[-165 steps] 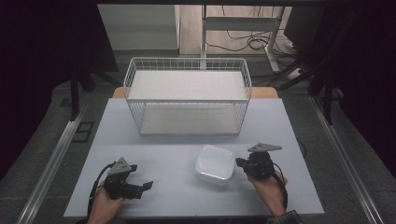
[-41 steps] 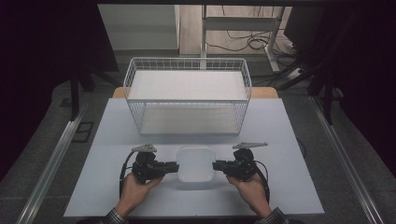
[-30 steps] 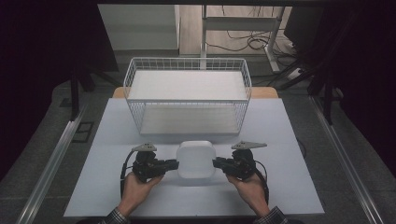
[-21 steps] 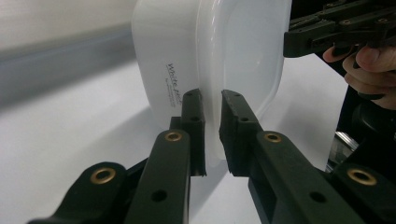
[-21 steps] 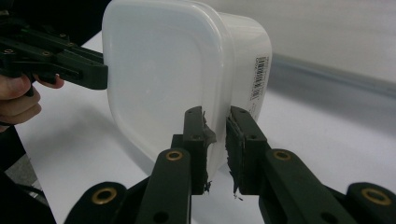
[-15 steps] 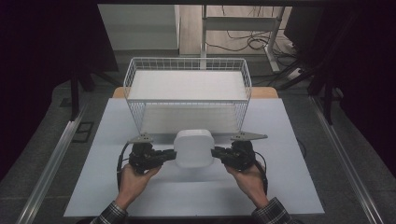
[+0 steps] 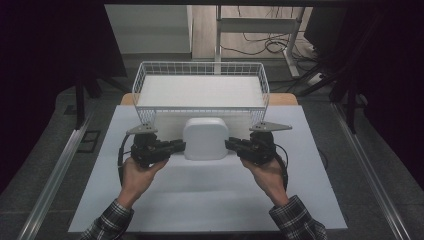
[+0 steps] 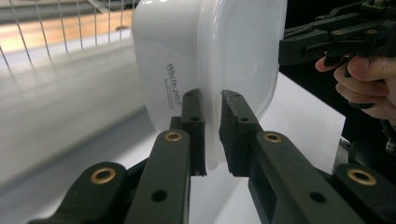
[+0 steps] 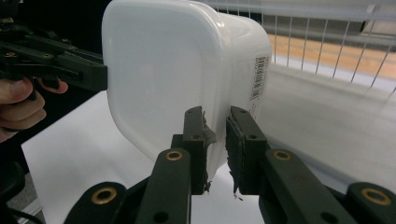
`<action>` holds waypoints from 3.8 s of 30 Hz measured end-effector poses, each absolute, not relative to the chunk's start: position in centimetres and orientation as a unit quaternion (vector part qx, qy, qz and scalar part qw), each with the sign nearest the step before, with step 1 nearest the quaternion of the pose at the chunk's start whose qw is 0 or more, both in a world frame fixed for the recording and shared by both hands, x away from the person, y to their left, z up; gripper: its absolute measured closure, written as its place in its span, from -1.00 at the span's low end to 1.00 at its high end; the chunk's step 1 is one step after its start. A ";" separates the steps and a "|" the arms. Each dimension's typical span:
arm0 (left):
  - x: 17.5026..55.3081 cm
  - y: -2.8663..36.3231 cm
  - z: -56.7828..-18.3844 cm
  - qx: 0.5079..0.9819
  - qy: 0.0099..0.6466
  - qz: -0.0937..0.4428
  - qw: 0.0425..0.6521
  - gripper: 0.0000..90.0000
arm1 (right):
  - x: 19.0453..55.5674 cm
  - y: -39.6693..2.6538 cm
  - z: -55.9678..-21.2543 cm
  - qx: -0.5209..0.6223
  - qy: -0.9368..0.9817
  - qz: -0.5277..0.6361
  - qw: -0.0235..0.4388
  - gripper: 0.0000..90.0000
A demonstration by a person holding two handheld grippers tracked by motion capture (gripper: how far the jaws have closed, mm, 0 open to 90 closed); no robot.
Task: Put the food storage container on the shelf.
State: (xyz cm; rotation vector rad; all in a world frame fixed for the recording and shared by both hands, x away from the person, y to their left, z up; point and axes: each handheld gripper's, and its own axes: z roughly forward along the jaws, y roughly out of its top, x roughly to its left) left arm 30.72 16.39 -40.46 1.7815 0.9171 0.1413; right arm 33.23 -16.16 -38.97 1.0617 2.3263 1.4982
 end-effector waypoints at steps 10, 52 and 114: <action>31.5 16.8 -37.0 0.744 0.375 0.080 0.547 0.80 | 34.0 -15.7 -35.5 0.344 0.777 0.516 0.109 0.72; 40.3 18.3 -32.3 0.713 0.409 0.065 0.566 0.47 | 42.3 -12.8 -30.1 0.370 0.759 0.521 0.124 0.53; 41.0 16.3 -34.5 0.754 0.372 0.122 0.528 -0.90 | 42.9 -12.1 -32.5 0.337 0.772 0.515 0.160 -0.90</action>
